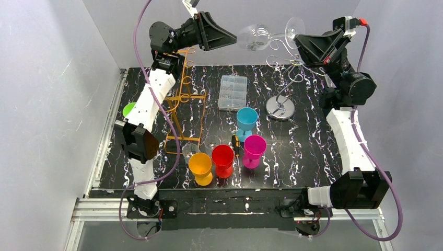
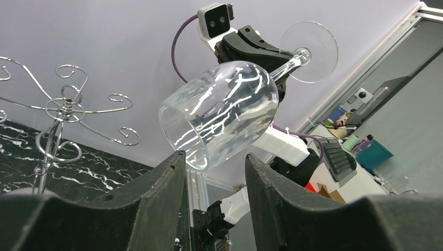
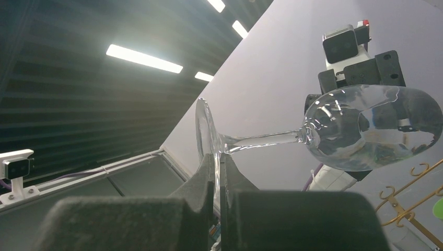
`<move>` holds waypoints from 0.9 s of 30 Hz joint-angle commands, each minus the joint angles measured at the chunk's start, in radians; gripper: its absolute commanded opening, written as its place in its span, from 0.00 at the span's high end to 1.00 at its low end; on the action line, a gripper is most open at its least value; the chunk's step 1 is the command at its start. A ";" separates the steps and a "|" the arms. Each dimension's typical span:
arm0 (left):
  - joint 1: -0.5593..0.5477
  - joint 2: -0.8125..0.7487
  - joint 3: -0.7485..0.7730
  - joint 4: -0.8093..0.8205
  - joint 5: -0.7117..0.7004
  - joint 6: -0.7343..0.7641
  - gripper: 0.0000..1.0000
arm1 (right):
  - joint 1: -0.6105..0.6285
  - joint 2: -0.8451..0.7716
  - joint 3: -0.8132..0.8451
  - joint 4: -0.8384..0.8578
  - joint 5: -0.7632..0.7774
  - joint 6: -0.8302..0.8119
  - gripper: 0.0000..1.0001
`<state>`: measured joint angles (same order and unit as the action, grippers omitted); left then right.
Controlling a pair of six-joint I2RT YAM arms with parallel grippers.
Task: Take the wine glass off the wine glass rack
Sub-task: Place the wine glass at the center of the board.
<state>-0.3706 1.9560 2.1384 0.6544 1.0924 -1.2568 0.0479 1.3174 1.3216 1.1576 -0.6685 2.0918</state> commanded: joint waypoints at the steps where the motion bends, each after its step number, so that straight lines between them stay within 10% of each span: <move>1: -0.013 -0.006 0.040 0.130 0.017 -0.067 0.57 | 0.006 -0.001 0.083 0.066 0.040 0.337 0.99; 27: -0.098 -0.075 0.032 0.353 -0.040 -0.220 0.71 | 0.013 0.062 -0.051 0.116 0.202 0.432 0.99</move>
<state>-0.4103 1.9751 2.1582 0.9138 1.0260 -1.4555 0.0647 1.3426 1.3029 1.2972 -0.5457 2.1036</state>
